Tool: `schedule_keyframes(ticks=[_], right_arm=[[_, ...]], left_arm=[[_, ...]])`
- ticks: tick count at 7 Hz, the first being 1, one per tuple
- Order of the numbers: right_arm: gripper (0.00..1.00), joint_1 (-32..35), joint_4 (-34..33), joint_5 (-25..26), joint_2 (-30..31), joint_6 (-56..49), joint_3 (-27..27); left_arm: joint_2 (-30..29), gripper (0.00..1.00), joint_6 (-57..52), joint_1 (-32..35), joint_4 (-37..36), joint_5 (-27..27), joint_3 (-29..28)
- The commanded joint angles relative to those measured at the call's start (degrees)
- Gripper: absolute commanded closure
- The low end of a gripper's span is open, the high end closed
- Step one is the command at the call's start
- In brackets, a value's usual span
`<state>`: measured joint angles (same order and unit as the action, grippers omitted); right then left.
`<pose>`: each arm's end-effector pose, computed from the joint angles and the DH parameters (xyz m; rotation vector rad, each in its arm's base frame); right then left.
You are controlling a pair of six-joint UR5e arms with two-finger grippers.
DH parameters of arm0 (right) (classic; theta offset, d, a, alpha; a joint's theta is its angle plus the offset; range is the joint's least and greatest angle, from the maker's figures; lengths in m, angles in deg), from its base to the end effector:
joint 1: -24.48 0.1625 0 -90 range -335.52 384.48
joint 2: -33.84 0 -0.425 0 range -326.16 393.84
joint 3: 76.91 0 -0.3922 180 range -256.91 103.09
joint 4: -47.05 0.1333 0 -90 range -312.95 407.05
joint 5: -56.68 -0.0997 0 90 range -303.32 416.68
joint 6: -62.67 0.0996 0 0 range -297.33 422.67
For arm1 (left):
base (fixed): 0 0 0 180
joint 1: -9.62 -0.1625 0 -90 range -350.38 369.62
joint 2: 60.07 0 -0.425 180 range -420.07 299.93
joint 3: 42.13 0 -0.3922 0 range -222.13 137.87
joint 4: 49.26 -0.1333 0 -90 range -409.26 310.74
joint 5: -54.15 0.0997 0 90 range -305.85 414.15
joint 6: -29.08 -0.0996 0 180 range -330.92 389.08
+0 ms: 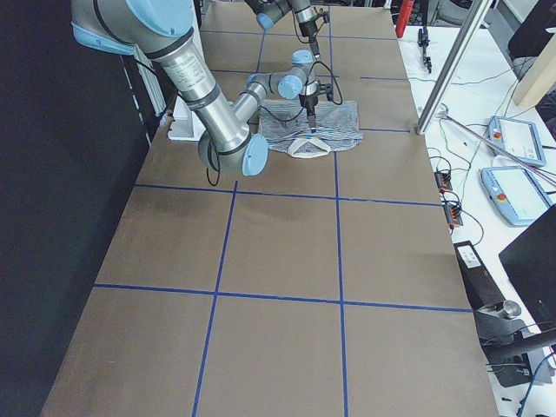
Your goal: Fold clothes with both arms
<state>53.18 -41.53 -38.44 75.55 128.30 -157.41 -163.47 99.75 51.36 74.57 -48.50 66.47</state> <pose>-0.6097 -0.4756 0.2110 0.2367 -0.6657 0.0410 0.3441 -0.4564 0.3169 0.4132 1.0866 -0.2194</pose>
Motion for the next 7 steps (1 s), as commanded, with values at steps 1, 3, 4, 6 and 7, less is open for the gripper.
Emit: schedule_keyframes(ticks=[1,3,4,6,7], right_arm=[[0.0,0.2,0.6,-0.1,-0.1,-0.4,1.6],[0.0,1.3,0.7,-1.5,1.5,-1.8,1.6],[0.0,1.8,1.0,-1.6,3.8,-4.0,0.9],[0.0,5.4,1.1,-5.9,10.3,-9.4,-3.3],[0.0,7.1,1.1,-6.2,14.3,-14.0,-8.3]], left_arm=[[0.0,0.34,0.0,0.0,0.0,0.0,0.0],[0.0,0.34,0.0,0.0,0.0,0.0,0.0],[0.0,0.34,0.0,0.0,0.0,0.0,0.0],[0.0,0.34,0.0,0.0,0.0,0.0,0.0],[0.0,0.34,0.0,0.0,0.0,0.0,0.0]])
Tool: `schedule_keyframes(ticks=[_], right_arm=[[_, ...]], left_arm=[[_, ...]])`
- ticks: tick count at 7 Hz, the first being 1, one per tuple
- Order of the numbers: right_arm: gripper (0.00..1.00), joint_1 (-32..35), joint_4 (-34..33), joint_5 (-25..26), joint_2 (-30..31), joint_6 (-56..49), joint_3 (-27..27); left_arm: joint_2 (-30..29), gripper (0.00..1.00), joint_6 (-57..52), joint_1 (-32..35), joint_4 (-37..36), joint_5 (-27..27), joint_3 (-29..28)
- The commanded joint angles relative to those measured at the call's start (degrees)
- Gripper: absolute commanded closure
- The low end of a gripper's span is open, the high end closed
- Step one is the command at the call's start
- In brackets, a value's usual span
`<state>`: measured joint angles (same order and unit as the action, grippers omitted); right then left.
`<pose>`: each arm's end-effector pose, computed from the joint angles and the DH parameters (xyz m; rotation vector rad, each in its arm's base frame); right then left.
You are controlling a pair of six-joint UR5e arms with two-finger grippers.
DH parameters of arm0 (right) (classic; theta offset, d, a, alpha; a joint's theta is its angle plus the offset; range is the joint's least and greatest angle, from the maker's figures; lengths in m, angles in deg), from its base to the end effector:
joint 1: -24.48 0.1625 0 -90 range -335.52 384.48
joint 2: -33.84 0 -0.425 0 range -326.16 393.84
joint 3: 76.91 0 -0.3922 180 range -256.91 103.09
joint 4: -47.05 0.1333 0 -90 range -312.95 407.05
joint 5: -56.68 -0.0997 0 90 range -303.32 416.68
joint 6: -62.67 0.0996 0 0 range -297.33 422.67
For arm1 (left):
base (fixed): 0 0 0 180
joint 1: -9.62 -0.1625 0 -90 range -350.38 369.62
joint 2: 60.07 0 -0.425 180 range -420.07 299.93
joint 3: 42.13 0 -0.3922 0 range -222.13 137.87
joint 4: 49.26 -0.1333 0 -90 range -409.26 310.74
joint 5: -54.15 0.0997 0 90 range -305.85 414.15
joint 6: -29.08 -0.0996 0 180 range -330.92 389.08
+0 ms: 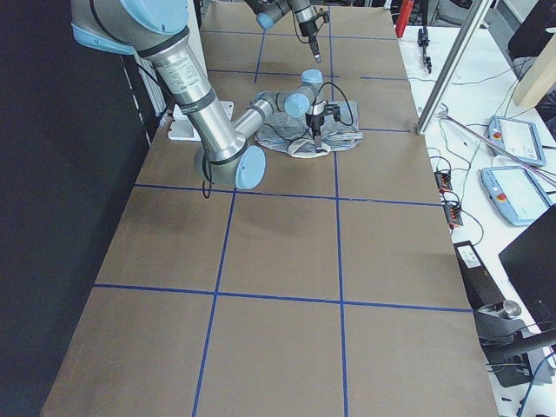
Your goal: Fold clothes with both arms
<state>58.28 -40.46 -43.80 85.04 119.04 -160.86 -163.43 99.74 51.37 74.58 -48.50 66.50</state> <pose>-0.5460 -0.5041 0.3040 0.1931 -0.6085 -0.0534 0.3438 -0.4563 0.3171 0.4133 1.0865 -0.2194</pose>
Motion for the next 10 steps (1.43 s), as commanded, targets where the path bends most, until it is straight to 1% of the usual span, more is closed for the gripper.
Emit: schedule_keyframes(ticks=[1,3,4,5,6,7,8,10], right_arm=[[0.0,2.0,0.1,-0.7,5.3,-5.1,-5.3],[0.0,2.2,0.1,-0.7,4.4,-4.4,-5.4],[0.0,2.2,0.1,-0.7,2.7,-1.6,-5.3],[0.0,2.3,0.1,-0.5,0.3,0.8,-4.0],[0.0,2.3,0.4,-0.3,-4.6,2.8,1.3],[0.0,2.4,3.2,-0.1,-9.7,4.9,9.0],[0.0,2.6,6.2,0.2,-11.5,5.2,13.5],[0.0,2.8,6.9,1.9,-11.9,5.1,16.8]], left_arm=[[0.0,0.34,0.0,0.0,0.0,0.0,0.0],[-0.1,0.34,0.0,0.0,0.0,0.0,0.0],[-0.1,0.34,0.0,0.0,0.0,-0.1,0.1],[0.0,0.34,0.0,0.0,0.0,0.0,0.1],[0.0,0.34,0.0,0.1,0.0,0.0,0.1],[0.0,0.34,0.0,0.0,0.0,-0.1,0.5],[0.0,0.34,0.1,0.0,0.0,-0.1,0.6],[0.1,0.34,0.1,0.0,0.0,0.0,0.6]])
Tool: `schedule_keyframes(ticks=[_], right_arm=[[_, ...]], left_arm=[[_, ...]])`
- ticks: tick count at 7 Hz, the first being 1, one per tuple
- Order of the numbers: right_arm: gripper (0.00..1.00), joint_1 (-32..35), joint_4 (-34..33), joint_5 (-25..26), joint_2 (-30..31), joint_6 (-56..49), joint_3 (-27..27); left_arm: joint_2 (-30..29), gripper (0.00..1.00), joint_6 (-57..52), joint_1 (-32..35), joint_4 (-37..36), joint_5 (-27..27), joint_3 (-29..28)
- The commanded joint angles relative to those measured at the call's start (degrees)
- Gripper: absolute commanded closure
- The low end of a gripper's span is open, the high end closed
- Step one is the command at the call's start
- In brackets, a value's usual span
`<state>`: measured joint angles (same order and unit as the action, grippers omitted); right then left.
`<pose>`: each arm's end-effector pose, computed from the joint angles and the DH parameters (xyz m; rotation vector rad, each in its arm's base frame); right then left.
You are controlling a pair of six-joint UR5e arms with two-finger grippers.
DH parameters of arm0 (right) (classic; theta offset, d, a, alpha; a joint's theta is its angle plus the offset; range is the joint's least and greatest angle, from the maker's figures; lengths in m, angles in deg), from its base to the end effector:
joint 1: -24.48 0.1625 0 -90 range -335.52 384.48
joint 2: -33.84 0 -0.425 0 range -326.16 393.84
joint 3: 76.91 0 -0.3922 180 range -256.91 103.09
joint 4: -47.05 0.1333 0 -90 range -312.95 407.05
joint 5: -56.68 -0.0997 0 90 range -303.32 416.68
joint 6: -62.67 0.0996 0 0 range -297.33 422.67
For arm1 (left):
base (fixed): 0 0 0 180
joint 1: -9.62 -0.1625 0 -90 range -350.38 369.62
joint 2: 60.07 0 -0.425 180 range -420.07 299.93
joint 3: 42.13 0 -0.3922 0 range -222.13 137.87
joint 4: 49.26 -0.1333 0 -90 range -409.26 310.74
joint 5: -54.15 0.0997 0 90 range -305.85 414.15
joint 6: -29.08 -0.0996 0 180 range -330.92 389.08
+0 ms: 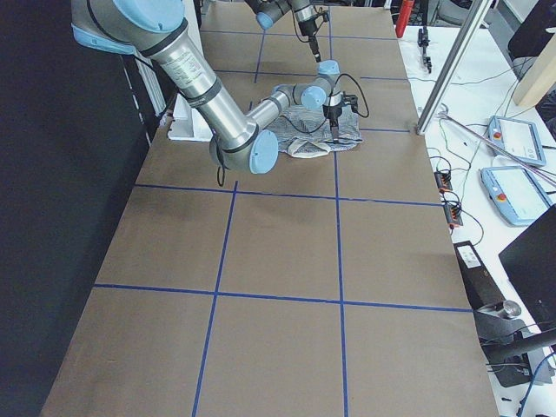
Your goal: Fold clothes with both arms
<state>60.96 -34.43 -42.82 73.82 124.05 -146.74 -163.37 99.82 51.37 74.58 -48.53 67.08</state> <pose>-0.5778 -0.5726 0.2555 0.2250 -0.6491 0.0762 0.3417 -0.4544 0.3130 0.4171 1.0946 -0.2186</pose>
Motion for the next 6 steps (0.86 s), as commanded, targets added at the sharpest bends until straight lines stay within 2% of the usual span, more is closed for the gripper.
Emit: schedule_keyframes(ticks=[1,2,3,4,5,6], right_arm=[[0.0,0.6,2.6,1.8,-0.5,-0.3,4.7],[0.0,2.9,3.7,1.7,-0.1,-2.2,6.4],[0.0,5.8,3.8,1.1,0.7,-8.0,6.2],[0.0,6.7,3.9,-0.4,0.4,-8.3,5.8],[0.0,6.8,3.3,-2.7,1.0,-7.6,1.1],[0.0,6.5,3.3,-5.1,5.5,-1.5,-6.6]], left_arm=[[0.0,0.34,0.0,0.0,0.0,0.0,0.0],[0.0,0.34,0.0,0.0,0.0,0.0,0.0],[-0.1,0.34,0.0,0.0,0.0,0.0,0.1],[0.0,0.34,0.1,0.0,-0.3,0.0,0.9],[0.0,0.34,0.0,0.0,-0.4,0.0,1.1],[0.0,0.34,0.0,0.0,-0.4,-0.1,1.0]])
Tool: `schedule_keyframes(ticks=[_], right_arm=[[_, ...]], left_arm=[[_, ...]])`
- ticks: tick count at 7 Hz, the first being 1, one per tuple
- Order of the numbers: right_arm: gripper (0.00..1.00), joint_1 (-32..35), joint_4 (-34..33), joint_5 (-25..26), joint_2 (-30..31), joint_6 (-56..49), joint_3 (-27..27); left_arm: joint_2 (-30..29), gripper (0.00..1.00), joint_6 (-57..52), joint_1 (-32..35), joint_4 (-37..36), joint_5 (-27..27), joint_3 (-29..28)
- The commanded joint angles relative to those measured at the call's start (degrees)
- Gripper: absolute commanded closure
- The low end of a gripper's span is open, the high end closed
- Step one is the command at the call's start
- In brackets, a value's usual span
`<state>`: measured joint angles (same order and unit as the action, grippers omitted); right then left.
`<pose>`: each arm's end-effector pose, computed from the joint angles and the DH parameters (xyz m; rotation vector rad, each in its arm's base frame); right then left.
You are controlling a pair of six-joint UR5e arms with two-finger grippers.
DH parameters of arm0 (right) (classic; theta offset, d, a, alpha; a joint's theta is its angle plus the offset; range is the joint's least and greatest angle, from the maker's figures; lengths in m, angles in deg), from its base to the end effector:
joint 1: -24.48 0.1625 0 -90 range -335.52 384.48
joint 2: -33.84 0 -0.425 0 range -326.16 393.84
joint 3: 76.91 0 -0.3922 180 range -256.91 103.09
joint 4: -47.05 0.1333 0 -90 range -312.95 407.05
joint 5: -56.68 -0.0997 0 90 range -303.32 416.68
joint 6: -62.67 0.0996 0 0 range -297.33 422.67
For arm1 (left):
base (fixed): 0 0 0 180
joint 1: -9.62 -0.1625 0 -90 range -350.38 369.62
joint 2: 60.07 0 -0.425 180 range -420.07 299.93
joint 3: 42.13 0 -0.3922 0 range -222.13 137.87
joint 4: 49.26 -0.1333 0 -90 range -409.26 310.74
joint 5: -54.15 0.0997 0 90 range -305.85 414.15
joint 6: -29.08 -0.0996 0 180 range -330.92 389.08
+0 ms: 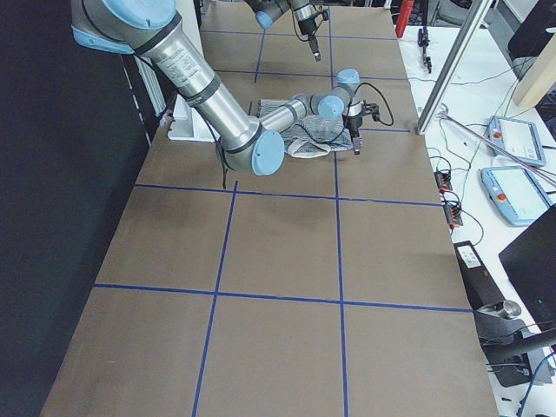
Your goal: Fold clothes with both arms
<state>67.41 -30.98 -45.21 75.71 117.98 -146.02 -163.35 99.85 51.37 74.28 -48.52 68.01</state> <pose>-0.5119 -0.6302 0.2791 0.2720 -0.6562 0.0667 0.3387 -0.4517 0.3064 0.4227 1.1035 -0.2172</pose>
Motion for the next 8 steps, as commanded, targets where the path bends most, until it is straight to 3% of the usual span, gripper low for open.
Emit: schedule_keyframes(ticks=[1,2,3,4,6,8], right_arm=[[0.0,-2.6,0.1,-2.0,9.9,13.5,-18.5],[0.0,-7.5,0.0,2.5,16.1,24.6,-28.6],[0.0,-12.7,-0.2,8.8,19.1,33.7,-33.6],[0.04,-17.7,-0.7,14.9,20.1,44.2,-34.9],[0.21,-24.0,-9.9,16.5,20.1,56.6,-39.8],[0.22,-27.1,-10.6,17.7,20.7,61.8,-39.3]], left_arm=[[0.0,0.34,0.0,0.0,-0.1,-0.2,0.2],[0.0,0.34,0.0,0.0,-0.1,-2.0,0.1],[-0.1,0.34,0.0,0.1,-0.1,-3.4,0.1],[-0.2,0.34,0.1,0.1,-0.1,-4.1,0.1],[-0.8,0.33,0.9,0.0,-0.1,-4.1,0.4],[-0.4,0.33,0.9,0.0,-0.1,-4.0,0.3]])
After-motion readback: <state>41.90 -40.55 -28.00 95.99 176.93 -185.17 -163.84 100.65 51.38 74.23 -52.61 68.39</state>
